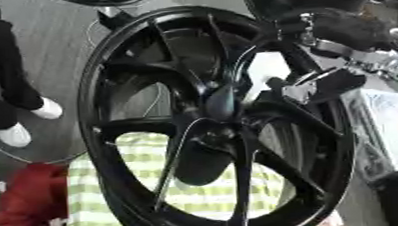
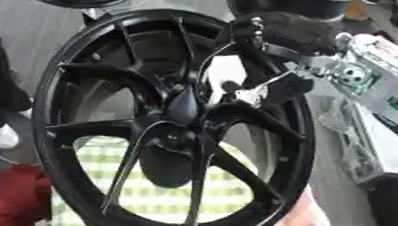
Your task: Pull the pin out of the wheel hub.
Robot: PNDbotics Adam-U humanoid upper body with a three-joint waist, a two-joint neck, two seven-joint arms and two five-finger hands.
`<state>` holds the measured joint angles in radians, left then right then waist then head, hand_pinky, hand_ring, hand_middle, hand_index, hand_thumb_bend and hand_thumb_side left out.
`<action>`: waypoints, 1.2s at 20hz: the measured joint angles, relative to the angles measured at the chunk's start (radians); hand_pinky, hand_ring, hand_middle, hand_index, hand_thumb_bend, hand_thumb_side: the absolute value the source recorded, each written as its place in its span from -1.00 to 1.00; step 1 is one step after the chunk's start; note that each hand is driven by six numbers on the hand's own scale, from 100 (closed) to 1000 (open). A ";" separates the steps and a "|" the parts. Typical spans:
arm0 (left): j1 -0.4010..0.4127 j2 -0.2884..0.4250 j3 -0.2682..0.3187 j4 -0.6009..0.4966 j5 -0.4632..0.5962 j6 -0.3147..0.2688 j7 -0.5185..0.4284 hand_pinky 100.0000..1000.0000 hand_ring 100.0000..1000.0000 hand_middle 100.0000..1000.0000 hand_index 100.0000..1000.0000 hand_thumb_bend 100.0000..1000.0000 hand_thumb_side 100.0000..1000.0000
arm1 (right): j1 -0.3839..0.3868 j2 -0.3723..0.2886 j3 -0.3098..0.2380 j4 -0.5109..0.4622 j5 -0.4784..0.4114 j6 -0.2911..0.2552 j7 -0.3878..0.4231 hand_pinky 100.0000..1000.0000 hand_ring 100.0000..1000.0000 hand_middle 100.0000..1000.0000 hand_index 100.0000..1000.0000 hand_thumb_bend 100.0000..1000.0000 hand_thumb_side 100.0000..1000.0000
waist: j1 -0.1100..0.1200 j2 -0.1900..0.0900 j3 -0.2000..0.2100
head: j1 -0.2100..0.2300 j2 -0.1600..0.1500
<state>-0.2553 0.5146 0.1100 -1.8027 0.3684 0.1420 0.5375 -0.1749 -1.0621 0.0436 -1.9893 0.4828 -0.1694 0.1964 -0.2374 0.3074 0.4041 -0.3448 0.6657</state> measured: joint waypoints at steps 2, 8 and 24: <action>0.000 0.000 0.000 0.002 0.000 0.001 -0.001 0.15 0.18 0.51 0.50 -0.89 0.75 | 0.001 0.000 0.000 0.000 0.011 0.003 0.002 0.78 0.76 0.52 0.70 -0.77 0.16 | 0.000 0.003 -0.001 | 0.000 -0.001; 0.000 0.004 0.000 0.003 0.000 0.001 -0.002 0.15 0.17 0.51 0.50 -0.90 0.75 | 0.012 0.000 0.000 0.000 0.035 0.003 0.014 0.77 0.73 0.39 0.60 -0.81 0.10 | 0.000 0.007 -0.002 | 0.003 -0.001; 0.000 0.004 0.000 0.003 0.001 0.001 -0.003 0.15 0.18 0.50 0.49 -0.90 0.75 | 0.009 0.000 -0.005 -0.003 0.046 -0.022 0.037 0.69 0.54 -0.20 0.07 -0.76 0.09 | 0.000 0.009 -0.002 | 0.007 -0.001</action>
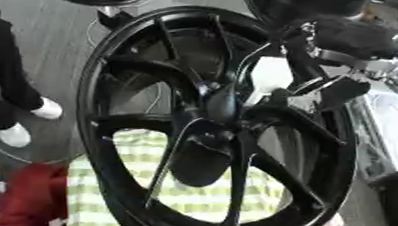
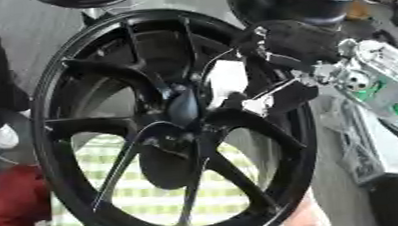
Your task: Pull the pin out of the wheel hub.
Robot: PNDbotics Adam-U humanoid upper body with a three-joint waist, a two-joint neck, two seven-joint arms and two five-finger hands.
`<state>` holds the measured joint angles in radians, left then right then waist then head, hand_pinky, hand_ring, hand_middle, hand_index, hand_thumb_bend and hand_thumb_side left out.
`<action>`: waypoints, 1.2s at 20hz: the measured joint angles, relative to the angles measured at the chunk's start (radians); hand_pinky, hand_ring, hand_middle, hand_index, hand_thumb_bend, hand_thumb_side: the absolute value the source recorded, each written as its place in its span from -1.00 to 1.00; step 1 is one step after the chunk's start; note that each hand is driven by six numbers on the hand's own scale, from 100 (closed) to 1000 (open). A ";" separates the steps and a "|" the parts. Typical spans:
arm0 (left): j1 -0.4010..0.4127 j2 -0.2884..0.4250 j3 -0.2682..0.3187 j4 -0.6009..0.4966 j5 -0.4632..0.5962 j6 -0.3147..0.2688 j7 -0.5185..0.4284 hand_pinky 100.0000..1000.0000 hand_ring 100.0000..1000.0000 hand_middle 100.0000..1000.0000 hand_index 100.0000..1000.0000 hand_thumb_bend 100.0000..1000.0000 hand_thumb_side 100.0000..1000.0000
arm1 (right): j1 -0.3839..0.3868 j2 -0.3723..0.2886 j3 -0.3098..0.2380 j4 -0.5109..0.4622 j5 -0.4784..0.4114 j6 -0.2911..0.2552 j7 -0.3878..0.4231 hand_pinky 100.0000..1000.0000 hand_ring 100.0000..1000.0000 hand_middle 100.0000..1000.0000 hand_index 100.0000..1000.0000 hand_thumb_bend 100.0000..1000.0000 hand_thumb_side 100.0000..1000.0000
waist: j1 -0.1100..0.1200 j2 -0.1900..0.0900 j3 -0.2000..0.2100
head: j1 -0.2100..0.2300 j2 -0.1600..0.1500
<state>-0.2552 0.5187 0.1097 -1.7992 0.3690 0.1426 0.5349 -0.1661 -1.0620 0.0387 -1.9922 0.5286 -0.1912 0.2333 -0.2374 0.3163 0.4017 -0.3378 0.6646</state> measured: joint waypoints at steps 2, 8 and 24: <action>0.001 0.000 0.001 0.000 0.000 0.000 0.000 0.15 0.18 0.50 0.49 -0.90 0.75 | 0.000 0.000 0.000 -0.001 0.000 0.000 -0.004 0.66 0.43 -0.31 -0.06 -0.77 0.08 | 0.000 0.000 0.000 | -0.001 0.000; 0.003 0.000 0.001 0.000 0.001 -0.001 0.001 0.15 0.18 0.51 0.49 -0.90 0.74 | -0.003 0.000 0.017 -0.003 -0.005 0.012 -0.038 0.60 0.25 -0.52 -0.30 -0.89 -0.02 | 0.000 0.000 -0.001 | -0.004 0.000; 0.011 0.000 0.004 0.006 0.001 -0.001 0.003 0.15 0.17 0.50 0.49 -0.90 0.74 | -0.019 -0.008 0.031 -0.002 -0.143 0.043 0.016 0.62 0.07 -0.67 -0.49 -1.00 -0.38 | 0.000 -0.005 -0.004 | -0.007 0.007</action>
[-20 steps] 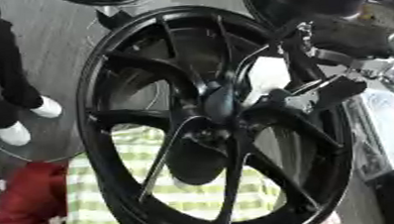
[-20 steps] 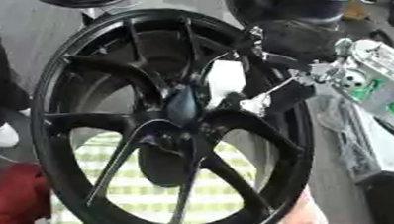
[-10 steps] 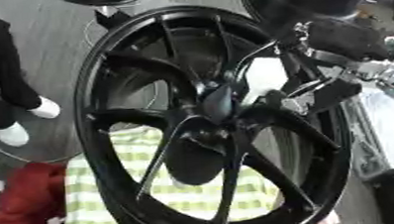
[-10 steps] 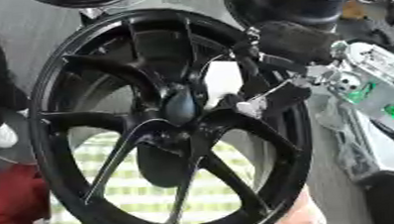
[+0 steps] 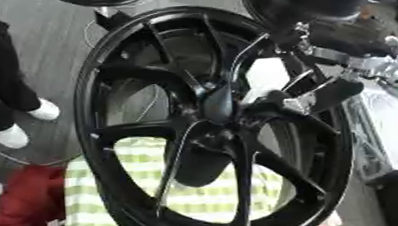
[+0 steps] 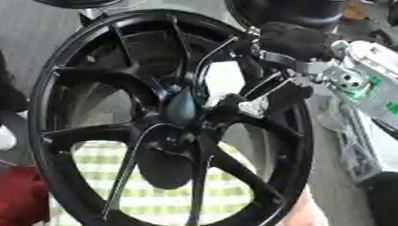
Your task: Pull the pin out of the wheel hub.
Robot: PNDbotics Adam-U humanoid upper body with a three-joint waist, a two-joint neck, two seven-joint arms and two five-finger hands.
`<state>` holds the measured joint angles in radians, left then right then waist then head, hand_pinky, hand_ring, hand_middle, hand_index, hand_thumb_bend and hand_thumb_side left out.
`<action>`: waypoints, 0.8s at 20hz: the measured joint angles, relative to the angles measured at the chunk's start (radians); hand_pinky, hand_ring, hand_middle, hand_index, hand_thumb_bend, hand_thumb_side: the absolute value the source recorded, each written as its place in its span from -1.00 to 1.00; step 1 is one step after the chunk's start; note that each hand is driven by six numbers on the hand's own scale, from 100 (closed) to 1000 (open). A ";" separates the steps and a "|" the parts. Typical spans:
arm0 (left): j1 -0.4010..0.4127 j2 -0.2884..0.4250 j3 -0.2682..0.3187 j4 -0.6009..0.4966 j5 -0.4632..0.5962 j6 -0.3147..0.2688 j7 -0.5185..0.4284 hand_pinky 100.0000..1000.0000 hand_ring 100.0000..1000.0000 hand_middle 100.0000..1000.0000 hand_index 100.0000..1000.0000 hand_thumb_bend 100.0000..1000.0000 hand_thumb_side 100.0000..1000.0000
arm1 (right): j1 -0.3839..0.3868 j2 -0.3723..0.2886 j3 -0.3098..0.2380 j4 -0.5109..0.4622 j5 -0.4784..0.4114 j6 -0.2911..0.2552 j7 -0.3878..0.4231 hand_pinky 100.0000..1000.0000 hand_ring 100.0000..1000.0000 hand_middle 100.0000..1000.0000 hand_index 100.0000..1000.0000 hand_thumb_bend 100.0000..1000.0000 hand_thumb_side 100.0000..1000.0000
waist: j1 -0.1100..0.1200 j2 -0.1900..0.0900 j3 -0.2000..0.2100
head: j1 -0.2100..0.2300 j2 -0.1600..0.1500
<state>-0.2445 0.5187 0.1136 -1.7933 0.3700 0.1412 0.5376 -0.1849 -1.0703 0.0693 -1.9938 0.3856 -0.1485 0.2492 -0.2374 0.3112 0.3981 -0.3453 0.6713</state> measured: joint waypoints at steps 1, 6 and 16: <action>0.000 0.000 0.000 0.000 0.000 0.000 0.000 0.15 0.17 0.51 0.49 -0.90 0.74 | 0.000 -0.001 0.000 0.000 -0.012 -0.001 0.007 0.62 0.06 -0.68 -0.50 -1.00 -0.38 | 0.000 0.000 0.000 | 0.000 0.001; 0.003 0.000 0.000 0.001 0.000 0.002 -0.002 0.15 0.17 0.50 0.49 -0.90 0.74 | -0.004 -0.018 -0.002 0.005 -0.064 -0.007 0.035 0.62 0.07 -0.69 -0.52 -1.00 -0.40 | 0.000 -0.002 0.001 | 0.000 0.004; 0.005 0.000 0.000 0.001 0.000 0.004 -0.005 0.15 0.17 0.51 0.49 -0.90 0.74 | 0.000 -0.038 -0.015 0.005 -0.114 0.005 0.059 0.61 0.02 -0.73 -0.56 -1.00 -0.41 | 0.000 -0.016 0.009 | -0.009 0.005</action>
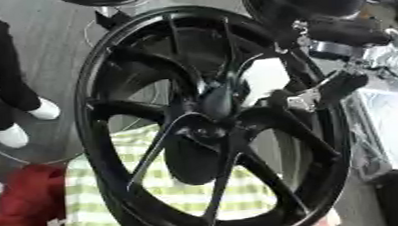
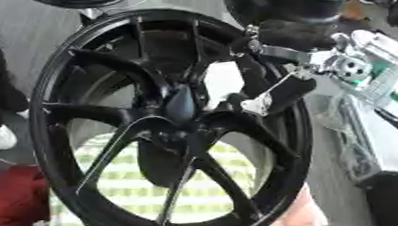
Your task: Pull the pin out of the wheel hub.
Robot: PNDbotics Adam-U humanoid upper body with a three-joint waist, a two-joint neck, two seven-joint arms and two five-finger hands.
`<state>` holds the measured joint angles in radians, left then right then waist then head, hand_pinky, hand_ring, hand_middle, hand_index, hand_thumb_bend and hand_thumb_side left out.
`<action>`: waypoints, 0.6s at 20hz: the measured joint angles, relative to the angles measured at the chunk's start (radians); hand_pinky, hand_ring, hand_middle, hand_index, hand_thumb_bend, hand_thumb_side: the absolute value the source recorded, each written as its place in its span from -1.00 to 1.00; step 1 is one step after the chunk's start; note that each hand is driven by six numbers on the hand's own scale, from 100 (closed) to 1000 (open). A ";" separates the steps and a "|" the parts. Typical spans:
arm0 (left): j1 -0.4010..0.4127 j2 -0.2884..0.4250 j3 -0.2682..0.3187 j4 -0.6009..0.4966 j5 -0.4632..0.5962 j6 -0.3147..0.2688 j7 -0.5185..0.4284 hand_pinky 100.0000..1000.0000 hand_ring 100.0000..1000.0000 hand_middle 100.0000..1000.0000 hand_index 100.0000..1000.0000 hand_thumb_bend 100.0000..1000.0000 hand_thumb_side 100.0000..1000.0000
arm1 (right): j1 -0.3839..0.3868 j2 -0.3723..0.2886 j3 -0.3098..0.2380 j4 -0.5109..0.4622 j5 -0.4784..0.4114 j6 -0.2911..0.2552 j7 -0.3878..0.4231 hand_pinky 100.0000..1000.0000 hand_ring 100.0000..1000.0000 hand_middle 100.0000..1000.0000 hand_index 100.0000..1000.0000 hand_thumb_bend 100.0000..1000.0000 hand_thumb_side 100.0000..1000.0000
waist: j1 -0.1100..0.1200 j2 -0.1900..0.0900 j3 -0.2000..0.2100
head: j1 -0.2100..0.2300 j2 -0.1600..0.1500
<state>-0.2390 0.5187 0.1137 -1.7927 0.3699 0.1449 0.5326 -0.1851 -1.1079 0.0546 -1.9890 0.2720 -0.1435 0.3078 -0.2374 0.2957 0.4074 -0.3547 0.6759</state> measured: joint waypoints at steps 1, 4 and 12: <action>0.000 0.000 0.000 0.000 0.000 0.000 0.000 0.15 0.17 0.51 0.49 -0.90 0.74 | 0.000 -0.001 -0.002 0.000 -0.004 0.003 0.000 0.61 0.02 -0.74 -0.56 -1.00 -0.43 | 0.000 0.000 0.000 | -0.001 0.000; 0.000 0.000 0.000 0.000 0.000 0.000 0.000 0.15 0.17 0.51 0.49 -0.89 0.74 | -0.002 -0.006 -0.005 0.000 -0.020 0.008 -0.004 0.61 0.01 -0.74 -0.57 -1.00 -0.46 | 0.000 -0.002 0.001 | -0.004 0.000; 0.003 0.000 0.000 0.000 0.000 -0.001 -0.001 0.15 0.16 0.50 0.49 -0.89 0.74 | -0.017 -0.015 -0.036 0.000 -0.098 0.026 -0.026 0.64 -0.01 -0.76 -0.59 -1.00 -0.60 | 0.000 -0.014 -0.002 | -0.007 0.009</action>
<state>-0.2365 0.5186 0.1137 -1.7924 0.3695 0.1439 0.5311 -0.2024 -1.1231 0.0186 -1.9893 0.1736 -0.1174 0.2819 -0.2374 0.2812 0.4053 -0.3615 0.6851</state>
